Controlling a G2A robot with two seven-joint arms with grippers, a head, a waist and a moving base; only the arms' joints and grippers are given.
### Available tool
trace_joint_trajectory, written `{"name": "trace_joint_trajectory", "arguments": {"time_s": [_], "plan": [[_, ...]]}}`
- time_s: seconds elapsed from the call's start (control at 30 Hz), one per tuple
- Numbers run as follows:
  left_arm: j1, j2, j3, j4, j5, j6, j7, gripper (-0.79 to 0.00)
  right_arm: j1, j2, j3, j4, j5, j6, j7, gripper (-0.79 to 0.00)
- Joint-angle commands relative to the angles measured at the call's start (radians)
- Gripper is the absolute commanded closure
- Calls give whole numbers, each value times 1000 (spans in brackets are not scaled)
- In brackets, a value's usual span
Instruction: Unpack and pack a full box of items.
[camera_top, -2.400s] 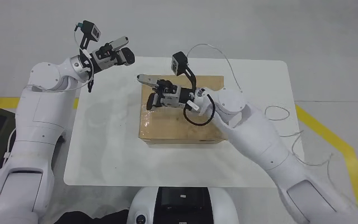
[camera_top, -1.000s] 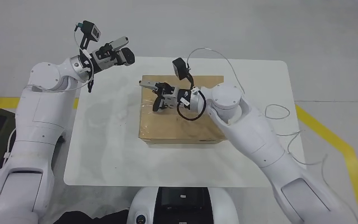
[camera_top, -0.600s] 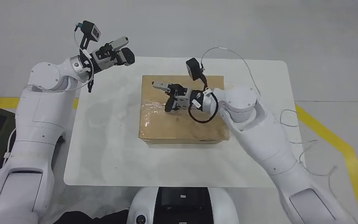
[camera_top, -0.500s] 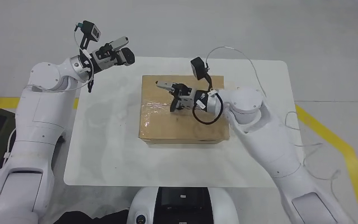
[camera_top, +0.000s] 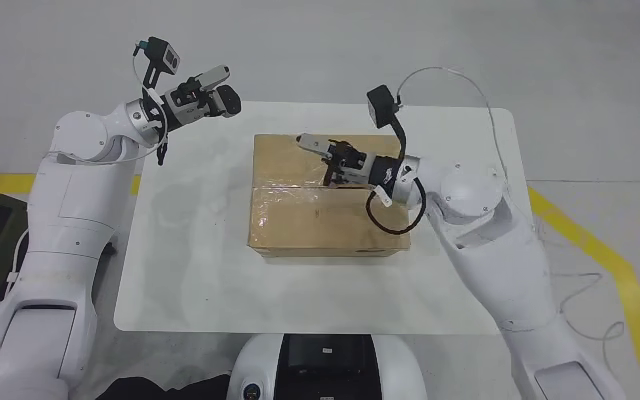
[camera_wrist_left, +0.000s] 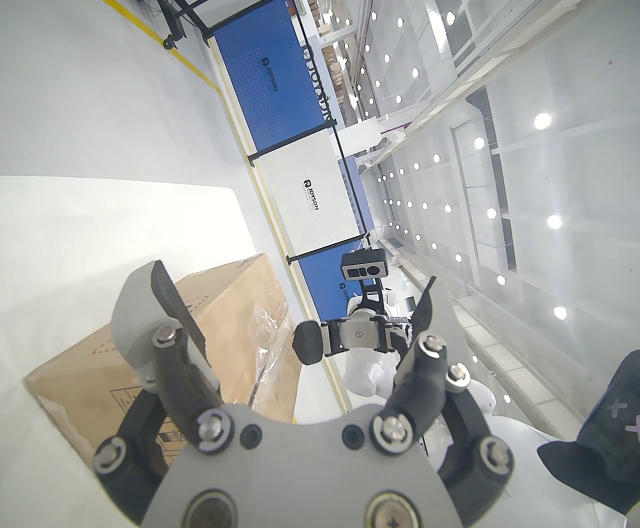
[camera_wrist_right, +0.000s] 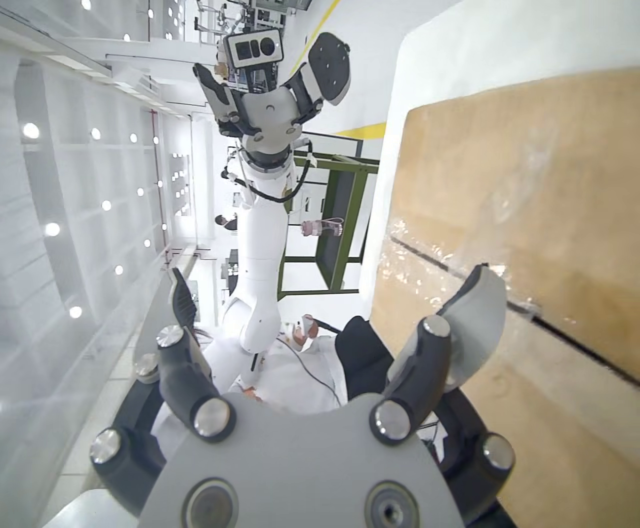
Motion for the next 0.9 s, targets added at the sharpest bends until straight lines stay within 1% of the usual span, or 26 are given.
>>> {"name": "trace_joint_trajectory", "arguments": {"time_s": [0.0,0.17,0.33,0.37,0.4,0.43,0.5,0.63,0.73,0.87], "plan": [[0,0,0,0,0,0,0,-785,20,0,-8,24,-45,-17,-5,-785],[0,0,0,0,0,0,0,-785,72,-1,-22,103,-100,-34,2,-785],[0,0,0,0,0,0,0,-785,115,-5,-34,183,-104,-51,26,-785],[0,0,0,0,0,0,0,-785,123,-6,-39,195,-103,-52,32,-773],[0,0,0,0,0,0,0,-785,129,-8,-43,203,-100,-53,37,-714],[0,0,0,0,0,0,0,-785,134,-9,-48,210,-99,-51,42,-622],[0,0,0,0,0,0,0,-785,142,-11,-56,220,-98,-47,49,-471],[0,0,0,0,0,0,0,-785,149,-13,-64,235,-100,-33,54,-462],[0,0,0,0,0,0,0,-785,155,-14,-72,241,-103,-28,67,-422],[0,0,0,0,0,0,0,-785,168,-15,-83,251,-115,-17,92,-431]]}}
